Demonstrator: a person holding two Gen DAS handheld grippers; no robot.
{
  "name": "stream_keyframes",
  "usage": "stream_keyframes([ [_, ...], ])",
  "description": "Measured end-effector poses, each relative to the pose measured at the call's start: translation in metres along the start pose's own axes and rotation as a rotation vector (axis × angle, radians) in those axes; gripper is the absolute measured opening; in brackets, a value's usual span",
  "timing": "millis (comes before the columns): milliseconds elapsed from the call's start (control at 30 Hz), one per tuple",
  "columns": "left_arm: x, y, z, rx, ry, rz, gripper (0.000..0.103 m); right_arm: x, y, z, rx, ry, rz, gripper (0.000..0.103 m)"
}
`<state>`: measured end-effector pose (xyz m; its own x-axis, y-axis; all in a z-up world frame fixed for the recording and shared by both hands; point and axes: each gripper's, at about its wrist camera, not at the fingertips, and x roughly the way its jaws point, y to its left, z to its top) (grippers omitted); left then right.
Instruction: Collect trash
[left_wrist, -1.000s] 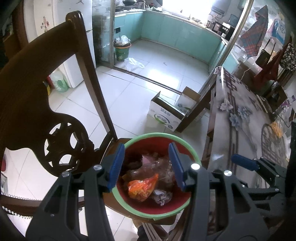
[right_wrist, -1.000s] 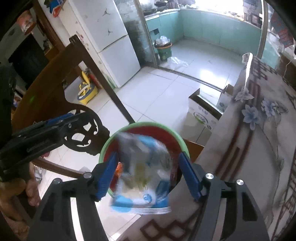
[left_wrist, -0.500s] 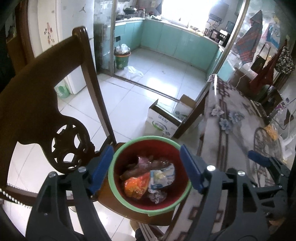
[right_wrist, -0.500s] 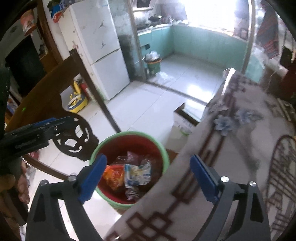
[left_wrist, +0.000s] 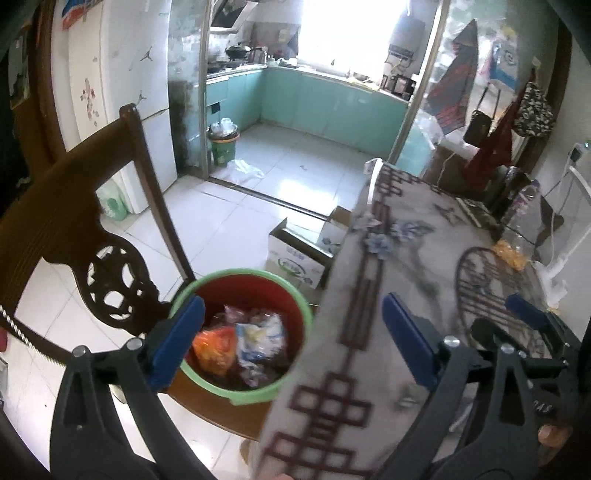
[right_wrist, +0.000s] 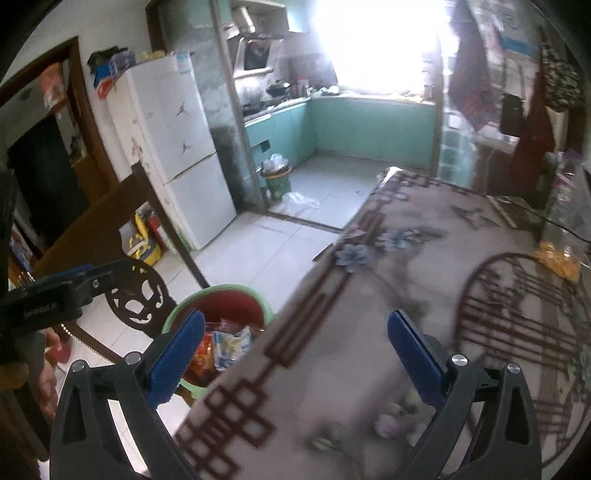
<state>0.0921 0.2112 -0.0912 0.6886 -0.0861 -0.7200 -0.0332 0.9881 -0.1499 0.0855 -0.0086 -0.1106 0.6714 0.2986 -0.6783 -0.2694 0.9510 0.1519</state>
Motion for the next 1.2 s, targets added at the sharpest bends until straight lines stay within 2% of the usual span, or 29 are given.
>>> stream_keyframes([
  [267,-0.021,-0.059,-0.028,0.001,-0.020,-0.009,0.097,-0.053,-0.047,-0.020,-0.032,-0.061,-0.055,0.096],
  [333,-0.027,-0.072,-0.033,-0.003,-0.030,-0.013,0.098,-0.068,-0.058,-0.025,-0.037,-0.110,-0.063,0.096],
  [500,-0.045,-0.104,-0.040,-0.017,-0.085,-0.026,0.098,-0.102,-0.078,-0.030,-0.064,-0.217,-0.091,0.096],
  [600,-0.059,-0.122,-0.039,-0.024,-0.141,-0.046,0.098,-0.118,-0.089,-0.030,-0.073,-0.246,-0.111,0.096],
  [767,-0.082,-0.149,-0.030,-0.011,-0.251,0.029,0.098,-0.142,-0.109,-0.024,0.003,-0.287,-0.097,0.096],
  [833,-0.093,-0.161,-0.026,-0.003,-0.304,0.034,0.098,-0.147,-0.113,-0.021,0.011,-0.285,-0.097,0.096],
  [967,-0.107,-0.180,-0.018,-0.001,-0.336,0.035,0.098,-0.157,-0.118,-0.016,0.032,-0.290,-0.082,0.096],
  [1067,-0.116,-0.189,-0.016,-0.013,-0.365,0.100,0.098,-0.161,-0.119,-0.013,0.038,-0.299,-0.095,0.096],
  [1200,-0.121,-0.189,-0.019,-0.024,-0.391,0.092,0.098,-0.163,-0.123,-0.014,0.044,-0.303,-0.114,0.096],
])
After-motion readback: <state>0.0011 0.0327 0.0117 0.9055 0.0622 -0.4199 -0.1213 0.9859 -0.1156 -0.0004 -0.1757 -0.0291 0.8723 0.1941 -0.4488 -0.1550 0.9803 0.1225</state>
